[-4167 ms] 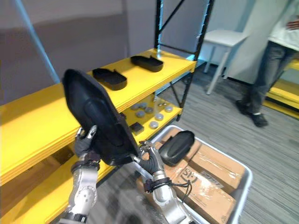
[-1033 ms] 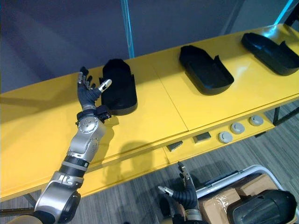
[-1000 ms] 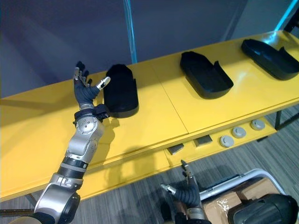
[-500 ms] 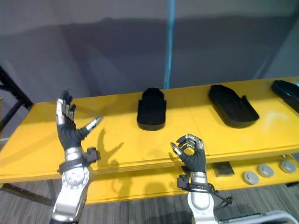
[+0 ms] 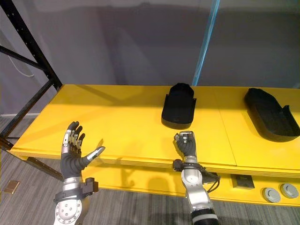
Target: Walk over and take plastic housings, then place them on the shelf
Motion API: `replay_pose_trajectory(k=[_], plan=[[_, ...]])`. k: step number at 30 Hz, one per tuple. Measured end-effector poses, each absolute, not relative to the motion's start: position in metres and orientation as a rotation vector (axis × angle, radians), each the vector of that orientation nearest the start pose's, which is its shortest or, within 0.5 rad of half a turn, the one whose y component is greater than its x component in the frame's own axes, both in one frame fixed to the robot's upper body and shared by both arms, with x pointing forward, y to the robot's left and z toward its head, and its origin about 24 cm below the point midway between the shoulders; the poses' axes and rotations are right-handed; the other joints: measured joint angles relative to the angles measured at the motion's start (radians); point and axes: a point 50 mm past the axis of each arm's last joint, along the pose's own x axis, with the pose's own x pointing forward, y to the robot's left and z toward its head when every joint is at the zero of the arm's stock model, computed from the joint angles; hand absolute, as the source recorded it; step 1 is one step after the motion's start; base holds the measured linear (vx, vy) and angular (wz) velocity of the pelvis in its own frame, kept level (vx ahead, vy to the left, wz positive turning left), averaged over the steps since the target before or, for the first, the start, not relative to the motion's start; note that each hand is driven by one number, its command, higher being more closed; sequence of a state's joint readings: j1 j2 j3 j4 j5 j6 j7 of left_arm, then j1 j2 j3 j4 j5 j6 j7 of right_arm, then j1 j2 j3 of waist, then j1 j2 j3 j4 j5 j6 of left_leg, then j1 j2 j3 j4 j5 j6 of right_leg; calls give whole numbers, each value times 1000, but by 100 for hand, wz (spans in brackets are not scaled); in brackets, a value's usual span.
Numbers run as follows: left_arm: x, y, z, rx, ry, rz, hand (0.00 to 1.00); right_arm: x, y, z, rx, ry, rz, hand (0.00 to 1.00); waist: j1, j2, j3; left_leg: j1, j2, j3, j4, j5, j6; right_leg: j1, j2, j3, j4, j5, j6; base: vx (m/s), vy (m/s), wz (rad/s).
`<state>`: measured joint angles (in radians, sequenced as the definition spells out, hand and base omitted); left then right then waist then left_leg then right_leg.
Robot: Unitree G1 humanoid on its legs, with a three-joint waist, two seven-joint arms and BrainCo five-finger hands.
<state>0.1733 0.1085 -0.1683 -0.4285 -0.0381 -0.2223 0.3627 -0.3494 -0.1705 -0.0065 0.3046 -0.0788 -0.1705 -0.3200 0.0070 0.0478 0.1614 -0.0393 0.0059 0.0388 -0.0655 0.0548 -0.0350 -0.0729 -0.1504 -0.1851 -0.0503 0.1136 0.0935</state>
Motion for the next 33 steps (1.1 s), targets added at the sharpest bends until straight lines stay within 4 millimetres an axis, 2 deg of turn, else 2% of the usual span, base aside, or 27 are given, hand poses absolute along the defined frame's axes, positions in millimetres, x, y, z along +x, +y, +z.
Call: replay_pose_trajectory(k=[4,7,15,17,20,22,23,26,28,31,33], plan=[[205,150,119,-87,-459,196,0,320,-186,90,-189,-235,-312,100,5,0,20,-8,-8,-14,-2,3,4,-2,-10,-15,5,0,0,6,34,11],[202,151,116,-87,-445,197,0,328,-188,97,-162,-247,-339,100,6,-1,30,-10,-10,-16,-2,4,5,-7,-12,-17,7,0,0,18,22,2],[203,151,117,-99,-445,182,0,328,-200,102,-140,-259,-398,100,4,-2,40,-9,-12,-24,-2,5,5,-5,-15,-19,7,0,1,11,9,2],[203,150,117,-98,-447,173,0,325,-204,102,-129,-262,-418,100,3,-2,41,-8,-13,-28,-3,5,5,-2,-15,-22,7,-1,1,11,22,5],[202,149,120,-107,-460,169,0,303,-206,109,-106,-329,-438,100,2,-3,47,-6,-15,-30,-4,5,5,0,-16,-23,7,-1,2,6,11,3],[202,148,120,-112,-462,172,0,284,-206,118,-97,-394,-445,100,-17,-4,47,3,-15,-27,-9,5,6,6,-16,-22,7,-2,2,10,12,-2],[203,148,121,-115,-463,172,0,279,-206,120,-95,-412,-451,0,-23,-4,48,8,-15,-24,-11,5,6,10,-16,-21,7,-2,2,18,24,-10],[206,146,126,-123,-489,163,0,249,-212,134,-126,-505,-478,0,-50,-9,49,37,-14,-3,-20,2,4,26,-14,-6,7,-4,4,13,18,-22],[207,146,129,-124,-502,161,0,233,-215,141,-140,-546,-483,0,-53,-19,47,62,-7,41,-20,-12,0,27,-5,40,7,-5,5,9,15,-65],[207,146,129,-120,-502,162,0,221,-216,143,-149,-571,-477,0,-72,-47,33,67,20,130,87,-102,-19,26,23,143,13,-10,5,11,-3,-99],[208,147,130,-121,-507,167,0,216,-217,143,-171,-578,-456,0,-87,-49,29,15,60,136,295,-210,-18,12,62,217,45,-20,-10,26,-5,-123]])
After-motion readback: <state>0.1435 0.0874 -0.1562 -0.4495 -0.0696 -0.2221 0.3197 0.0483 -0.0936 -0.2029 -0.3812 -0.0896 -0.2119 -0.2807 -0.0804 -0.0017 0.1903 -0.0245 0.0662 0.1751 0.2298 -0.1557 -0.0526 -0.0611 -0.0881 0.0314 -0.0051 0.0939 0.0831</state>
